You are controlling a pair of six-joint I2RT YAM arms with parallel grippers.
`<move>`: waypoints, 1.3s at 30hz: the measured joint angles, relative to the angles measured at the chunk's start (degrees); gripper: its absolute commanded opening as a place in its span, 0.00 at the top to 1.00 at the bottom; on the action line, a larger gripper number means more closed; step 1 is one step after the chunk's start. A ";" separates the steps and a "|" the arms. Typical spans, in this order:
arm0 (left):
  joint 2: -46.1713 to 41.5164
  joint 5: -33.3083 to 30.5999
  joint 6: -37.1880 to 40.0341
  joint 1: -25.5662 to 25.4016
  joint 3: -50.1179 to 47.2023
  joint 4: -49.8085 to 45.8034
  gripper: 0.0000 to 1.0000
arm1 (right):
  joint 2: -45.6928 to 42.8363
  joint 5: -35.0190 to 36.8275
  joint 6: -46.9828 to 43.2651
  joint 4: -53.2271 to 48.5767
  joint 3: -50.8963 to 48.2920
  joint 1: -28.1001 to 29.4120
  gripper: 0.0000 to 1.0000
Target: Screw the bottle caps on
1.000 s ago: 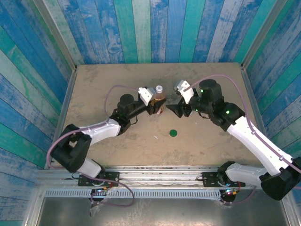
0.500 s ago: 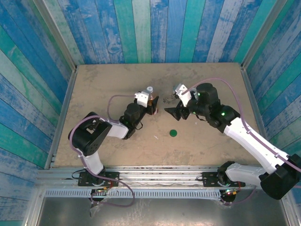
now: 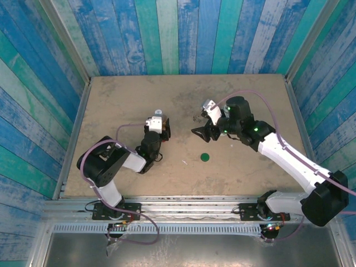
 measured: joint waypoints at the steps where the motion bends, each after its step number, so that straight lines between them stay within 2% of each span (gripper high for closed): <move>1: 0.00 -0.42 -0.02 0.00 -0.02 0.07 0.29 | 0.24 -0.20 0.00 0.13 0.02 0.00 0.15; 7: 0.00 -2.03 0.68 0.22 -0.02 -1.62 0.13 | 0.66 -0.37 0.00 0.52 0.02 0.00 0.16; 10: 0.00 -1.97 1.40 0.28 -0.02 -2.08 0.01 | 0.66 -0.31 0.00 0.72 0.02 -0.04 0.16; 11: 0.00 -1.73 1.44 0.28 -0.02 -2.25 0.06 | 0.66 -0.31 0.00 0.81 0.02 -0.07 0.15; 12: 0.00 -1.53 1.36 0.28 -0.02 -2.45 0.06 | 0.63 -0.28 0.00 0.94 0.02 -0.11 0.15; 19: -0.66 -0.24 2.58 0.28 0.00 -4.09 0.06 | -0.68 1.31 0.52 2.14 0.00 -0.42 0.15; 27: -5.60 0.94 3.89 0.28 -0.04 -5.05 0.06 | -4.52 5.99 4.31 6.19 -1.55 -2.97 0.15; 39: -15.85 1.81 5.51 0.26 -2.71 -7.41 0.06 | -4.61 10.49 13.42 9.05 -2.89 -7.32 0.00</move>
